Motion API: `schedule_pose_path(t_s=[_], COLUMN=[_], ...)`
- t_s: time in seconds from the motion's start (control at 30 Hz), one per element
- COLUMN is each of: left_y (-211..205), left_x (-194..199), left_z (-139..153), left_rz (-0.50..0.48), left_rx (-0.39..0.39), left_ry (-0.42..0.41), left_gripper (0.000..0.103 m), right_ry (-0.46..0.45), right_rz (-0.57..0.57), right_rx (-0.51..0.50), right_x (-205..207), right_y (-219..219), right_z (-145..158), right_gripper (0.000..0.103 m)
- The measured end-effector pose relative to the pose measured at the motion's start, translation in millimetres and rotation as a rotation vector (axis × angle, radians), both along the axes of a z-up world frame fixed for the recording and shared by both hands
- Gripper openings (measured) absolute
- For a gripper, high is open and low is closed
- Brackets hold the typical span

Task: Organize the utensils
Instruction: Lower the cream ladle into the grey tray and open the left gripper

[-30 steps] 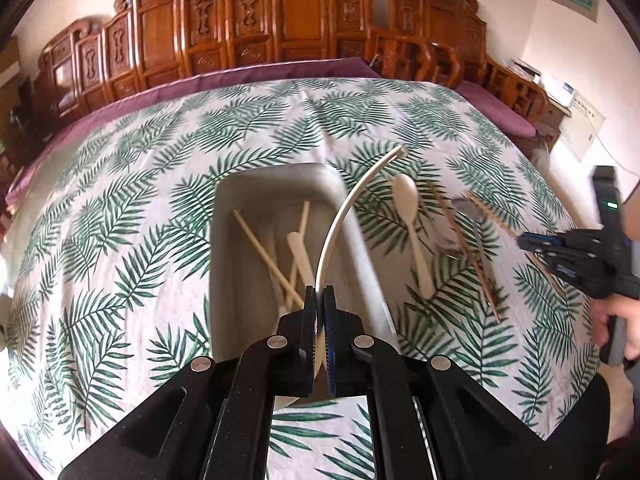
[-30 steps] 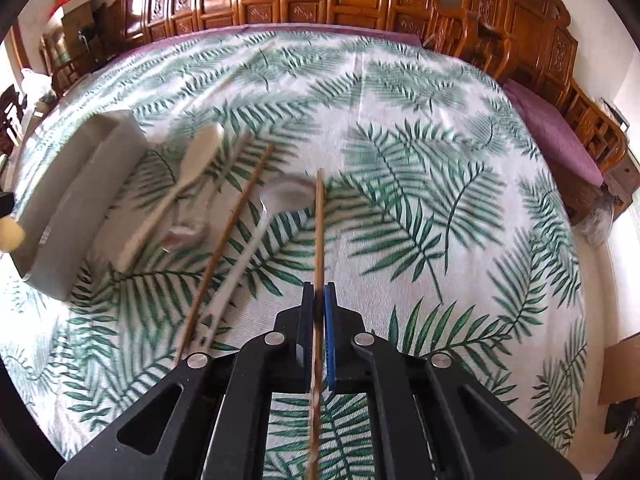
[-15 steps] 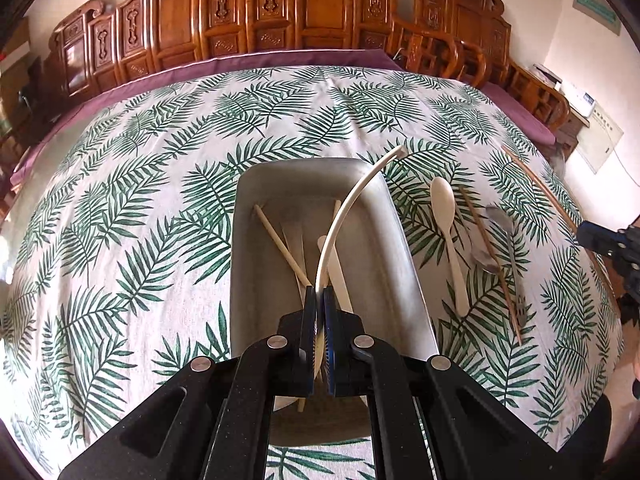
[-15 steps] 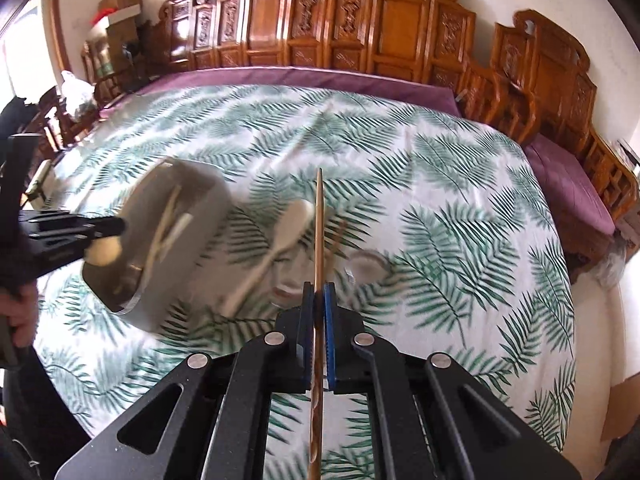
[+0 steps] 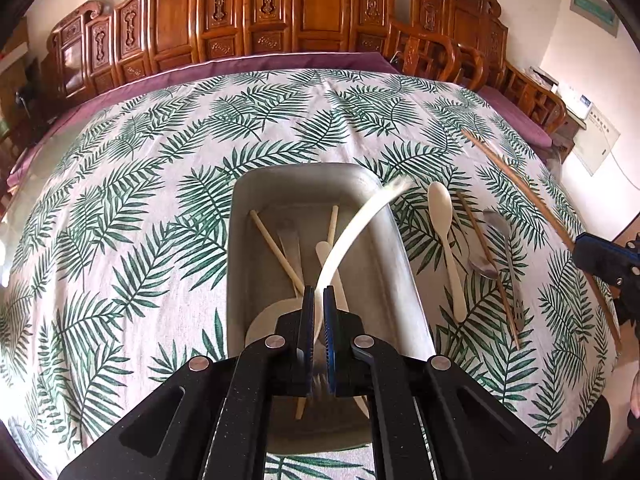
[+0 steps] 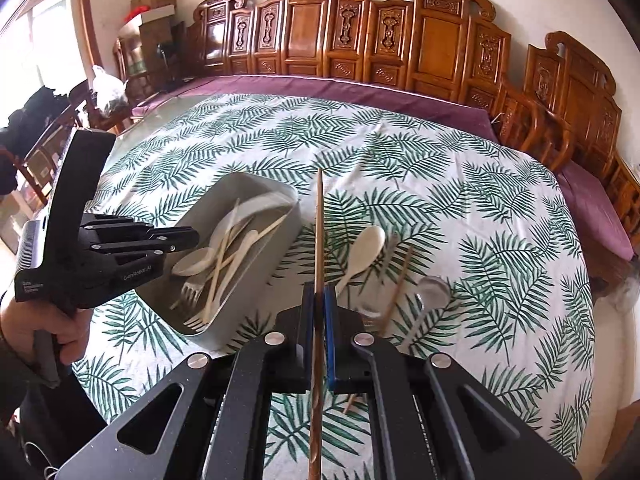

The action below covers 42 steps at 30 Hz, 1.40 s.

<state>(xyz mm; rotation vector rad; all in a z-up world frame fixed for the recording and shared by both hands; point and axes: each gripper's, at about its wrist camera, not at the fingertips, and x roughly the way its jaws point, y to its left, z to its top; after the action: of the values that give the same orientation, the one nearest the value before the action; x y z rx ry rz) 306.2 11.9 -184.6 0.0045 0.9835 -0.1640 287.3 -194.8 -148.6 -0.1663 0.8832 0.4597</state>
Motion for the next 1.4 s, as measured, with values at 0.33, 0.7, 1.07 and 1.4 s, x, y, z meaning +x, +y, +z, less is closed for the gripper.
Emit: schedule_pose_path(t_s=[0.33,0.7,1.07,1.4], left_y=[26,56,65,77], left_x=[-25,-43,-48,-57], left_z=[19,37,37,43], left_rz=[0.001,0.012,0.005,0.011], left_rx=[-0.016,-0.028,-0.025,-0.055], left_ry=[-0.044,-0.086,-0.097,-0.112], left_gripper=[0.003,0.003,0.003,0.003], right_ry=[0.018,0.075,0.152,0.151], right_rz=[0.031,0.017,-0.024,-0.044], right_rx=[0.01,-0.081,-0.14,-0.139], right_x=[3,8,1,25], right_y=[34,71,62,91], right_z=[-8,-31,-40,-40], right_gripper=[0.006,0.006,0.006,0.006])
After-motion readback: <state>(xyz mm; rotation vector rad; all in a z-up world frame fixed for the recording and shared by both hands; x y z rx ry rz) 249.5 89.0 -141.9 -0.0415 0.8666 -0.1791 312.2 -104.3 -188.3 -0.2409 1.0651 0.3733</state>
